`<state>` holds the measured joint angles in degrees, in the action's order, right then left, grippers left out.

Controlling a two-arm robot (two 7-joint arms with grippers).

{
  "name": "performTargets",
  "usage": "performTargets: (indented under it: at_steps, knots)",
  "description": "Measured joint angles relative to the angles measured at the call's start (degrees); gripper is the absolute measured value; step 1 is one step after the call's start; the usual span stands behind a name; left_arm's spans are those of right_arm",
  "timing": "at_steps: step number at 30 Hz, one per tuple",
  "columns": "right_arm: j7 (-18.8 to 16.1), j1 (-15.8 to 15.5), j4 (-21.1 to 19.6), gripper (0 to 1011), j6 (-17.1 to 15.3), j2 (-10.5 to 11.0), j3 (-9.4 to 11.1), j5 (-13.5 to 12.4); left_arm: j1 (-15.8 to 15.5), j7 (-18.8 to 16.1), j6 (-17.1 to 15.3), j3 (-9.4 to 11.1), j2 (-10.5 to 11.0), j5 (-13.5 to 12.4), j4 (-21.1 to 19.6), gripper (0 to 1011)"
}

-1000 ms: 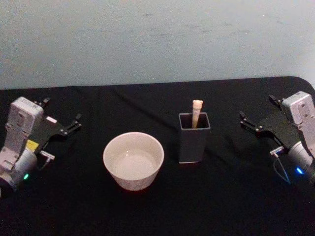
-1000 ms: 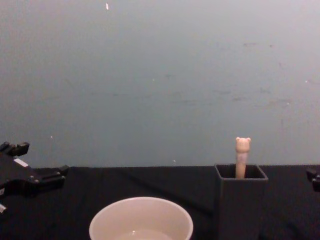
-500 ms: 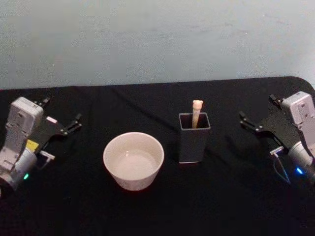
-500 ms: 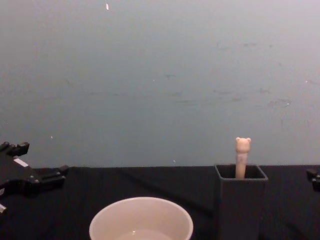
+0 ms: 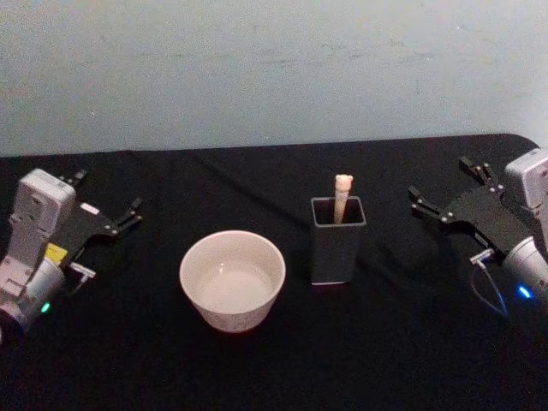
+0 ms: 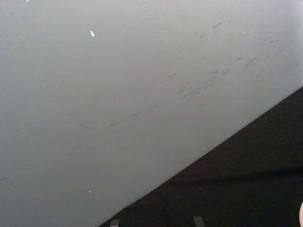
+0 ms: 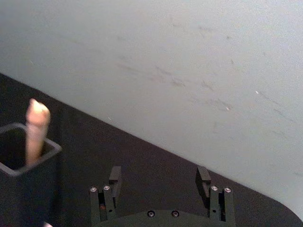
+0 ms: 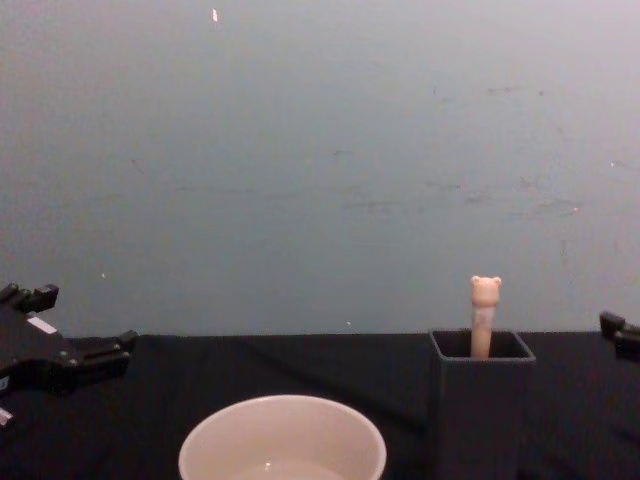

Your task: Pick up the stirring spoon with one hand, stir inside the cup, then place it back in its original position.

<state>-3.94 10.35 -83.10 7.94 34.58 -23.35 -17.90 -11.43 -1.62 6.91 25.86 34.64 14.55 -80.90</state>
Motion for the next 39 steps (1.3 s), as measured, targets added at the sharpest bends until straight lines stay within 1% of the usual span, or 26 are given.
performTargets:
  at_steps: [3,4,6,7,10,12,13,15,16,19,20,22,23,25,27,28,29,30,32,34,35,39]
  knots:
    - [-2.68,-0.38,-1.34,1000,0.32,0.21,0.80,-1.92,-0.01,0.00,0.00,0.00,0.00,0.00,0.00,1001]
    - [-4.36,-0.57,-2.14,1000,0.49,0.40,1.20,-3.12,-0.01,0.00,0.00,0.00,0.00,0.00,0.00,1001]
    - [-6.29,-0.68,-2.77,1002,0.62,0.60,1.46,-4.42,0.00,0.00,0.00,0.00,0.00,0.00,0.00,1001]
    - [-8.27,-0.62,-3.13,1002,0.67,0.75,1.62,-5.55,0.00,0.00,0.00,0.00,0.00,0.00,0.00,1001]
    - [-11.99,-0.08,-3.27,1000,0.56,0.80,1.68,-7.42,0.00,0.00,0.00,0.00,0.00,0.00,0.00,1001]
    - [-13.80,0.40,-3.14,1000,0.34,0.76,1.64,-8.31,0.00,0.00,0.00,0.00,0.00,0.00,0.00,1001]
    - [-15.76,0.91,-2.84,1002,0.02,0.66,1.54,-9.12,0.00,0.00,0.00,0.00,0.00,0.00,0.00,1001]
    - [-17.62,1.45,-2.40,1002,-0.35,0.53,1.44,-10.01,0.00,0.00,0.00,0.00,0.00,-0.01,0.00,1002]
    - [-19.26,1.92,-2.02,1000,-0.75,0.42,1.38,-10.75,0.00,0.00,0.00,0.00,0.00,0.00,0.00,1001]
    - [-21.93,2.52,-1.53,1002,-1.29,0.26,1.37,-12.10,0.00,0.00,0.00,0.00,0.00,0.00,0.00,1001]
    - [-23.82,2.84,-1.21,1000,-1.58,0.17,1.41,-13.16,0.00,0.00,0.00,0.00,0.00,0.00,0.00,1001]
    - [-25.95,3.29,-0.69,1002,-1.82,0.03,1.43,-14.25,0.00,0.00,0.00,0.00,0.00,0.00,0.00,1001]
    - [-28.05,3.91,0.17,1000,-1.92,-0.17,1.37,-15.08,0.00,0.00,0.00,0.00,0.00,0.00,0.00,1001]
    - [-31.21,5.08,1.78,1000,-1.95,-0.56,1.07,-15.82,0.00,0.00,0.00,0.00,0.00,0.00,0.00,1001]
    - [-32.94,5.91,2.97,1000,-1.95,-0.86,0.83,-16.19,0.00,0.00,0.00,0.00,0.00,0.00,0.00,1001]
    - [-34.82,6.85,4.36,1000,-1.95,-1.20,0.49,-16.58,0.00,0.00,0.00,0.00,0.00,0.00,0.00,1001]
    - [-34.82,6.85,4.36,1002,-1.95,-1.20,0.49,-16.58,0.00,0.00,0.00,0.00,0.00,0.00,0.00,1001]
    - [-36.52,7.79,5.76,1000,-1.91,-1.49,0.10,-16.80,0.00,0.00,0.00,0.00,0.00,0.00,0.00,1001]
    - [-37.79,8.86,7.20,1002,-1.81,-1.85,-0.39,-16.82,0.00,0.00,0.00,0.00,0.00,0.00,0.00,1001]
    - [-39.61,11.09,10.33,1000,-1.72,-2.68,-1.37,-16.62,-0.01,0.00,0.00,0.00,0.00,0.00,0.00,1001]
    - [-39.61,11.09,10.33,1002,-1.72,-2.68,-1.37,-16.62,0.00,0.00,0.00,0.00,0.00,0.00,0.00,1001]
    - [-41.32,13.64,13.91,1000,-1.41,-3.99,-2.47,-16.12,0.00,0.00,0.00,0.00,0.00,0.00,0.00,1001]
